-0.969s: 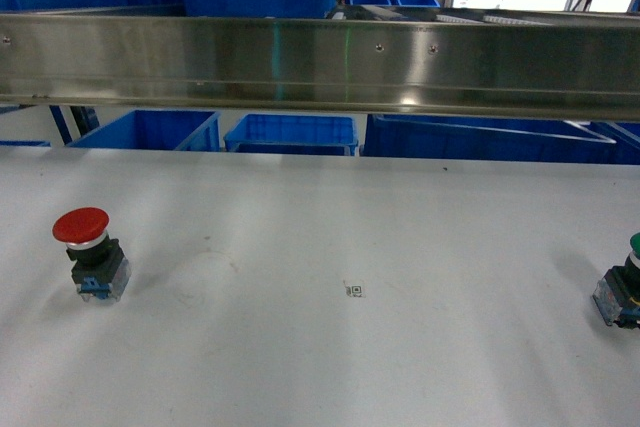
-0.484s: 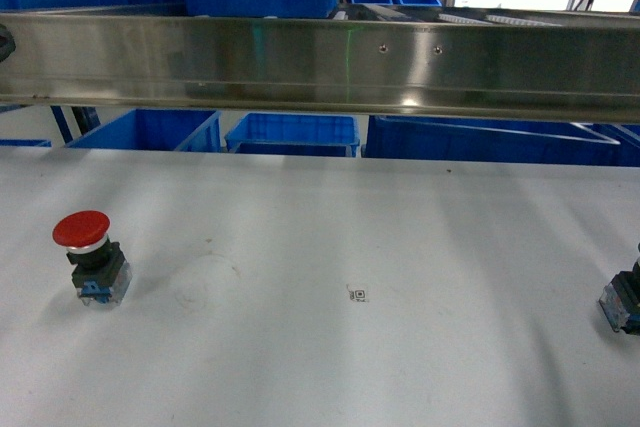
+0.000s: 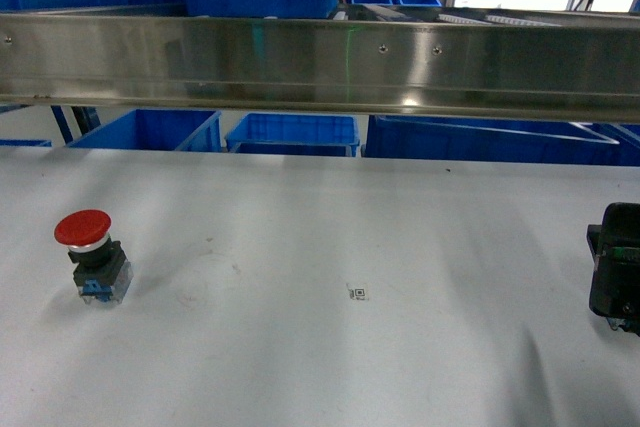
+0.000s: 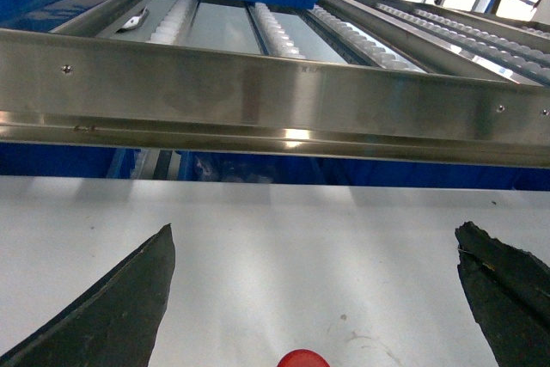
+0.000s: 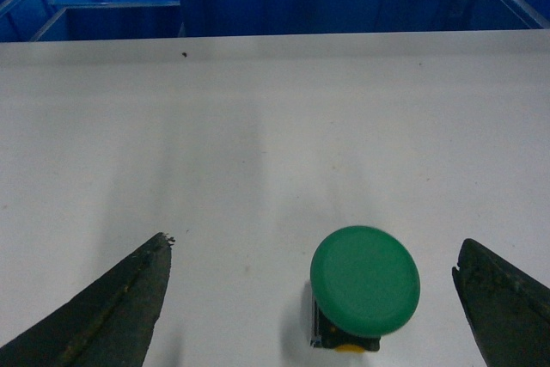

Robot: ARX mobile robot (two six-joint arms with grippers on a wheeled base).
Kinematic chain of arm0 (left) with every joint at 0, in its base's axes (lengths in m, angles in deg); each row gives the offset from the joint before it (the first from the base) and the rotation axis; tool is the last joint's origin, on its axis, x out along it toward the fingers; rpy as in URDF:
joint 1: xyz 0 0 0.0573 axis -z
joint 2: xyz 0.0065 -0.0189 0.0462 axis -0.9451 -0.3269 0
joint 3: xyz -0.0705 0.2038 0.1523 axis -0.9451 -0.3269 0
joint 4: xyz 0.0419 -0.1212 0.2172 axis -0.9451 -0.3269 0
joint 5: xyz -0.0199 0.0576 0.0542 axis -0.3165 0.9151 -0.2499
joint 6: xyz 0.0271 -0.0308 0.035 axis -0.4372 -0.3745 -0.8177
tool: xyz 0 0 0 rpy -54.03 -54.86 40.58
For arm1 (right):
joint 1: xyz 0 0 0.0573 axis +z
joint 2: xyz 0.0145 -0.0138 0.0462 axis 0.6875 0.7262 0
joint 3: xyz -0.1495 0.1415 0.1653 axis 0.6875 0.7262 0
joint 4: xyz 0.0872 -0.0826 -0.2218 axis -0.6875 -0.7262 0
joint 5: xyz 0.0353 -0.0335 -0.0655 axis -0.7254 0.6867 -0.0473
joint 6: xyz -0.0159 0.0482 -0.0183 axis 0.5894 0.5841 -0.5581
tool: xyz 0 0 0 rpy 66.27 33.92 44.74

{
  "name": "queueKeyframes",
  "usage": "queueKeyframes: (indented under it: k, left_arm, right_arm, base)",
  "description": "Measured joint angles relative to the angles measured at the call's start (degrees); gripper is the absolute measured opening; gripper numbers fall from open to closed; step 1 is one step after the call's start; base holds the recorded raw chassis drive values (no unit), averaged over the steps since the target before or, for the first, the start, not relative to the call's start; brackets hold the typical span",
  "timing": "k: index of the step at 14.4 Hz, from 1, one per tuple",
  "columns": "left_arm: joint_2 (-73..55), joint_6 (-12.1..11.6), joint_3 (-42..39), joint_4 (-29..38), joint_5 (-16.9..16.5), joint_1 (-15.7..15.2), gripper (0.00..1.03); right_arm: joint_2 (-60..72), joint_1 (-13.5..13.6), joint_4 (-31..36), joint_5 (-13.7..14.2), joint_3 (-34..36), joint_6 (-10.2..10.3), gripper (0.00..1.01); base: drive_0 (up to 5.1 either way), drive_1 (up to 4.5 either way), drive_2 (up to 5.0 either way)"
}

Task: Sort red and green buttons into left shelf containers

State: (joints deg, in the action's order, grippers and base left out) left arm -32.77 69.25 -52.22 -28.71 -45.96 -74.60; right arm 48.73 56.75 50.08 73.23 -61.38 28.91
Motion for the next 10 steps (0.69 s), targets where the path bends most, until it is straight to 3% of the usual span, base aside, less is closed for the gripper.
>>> queueKeyframes:
  k: [4, 7, 10]
  left_arm:
    - [0.02, 0.0, 0.0, 0.04, 0.0, 0.11, 0.98]
    - [0.02, 0.0, 0.0, 0.04, -0.17, 0.2, 0.98]
    - [0.02, 0.0, 0.0, 0.02, -0.15, 0.15, 0.98]
  right_arm:
    - [5.75, -6.32, 4.0, -0.07, -0.92, -0.02, 0.98]
    - [11.41, -6.64, 6.95, -2.58, -1.81, 0.68, 0.98]
    - [20.96, -7.8, 11.1, -2.43, -6.78, 0.48, 0.98]
  base:
    - [0.0, 0.0, 0.0]
    - [0.0, 0.0, 0.0]
    - [0.0, 0.0, 0.0]
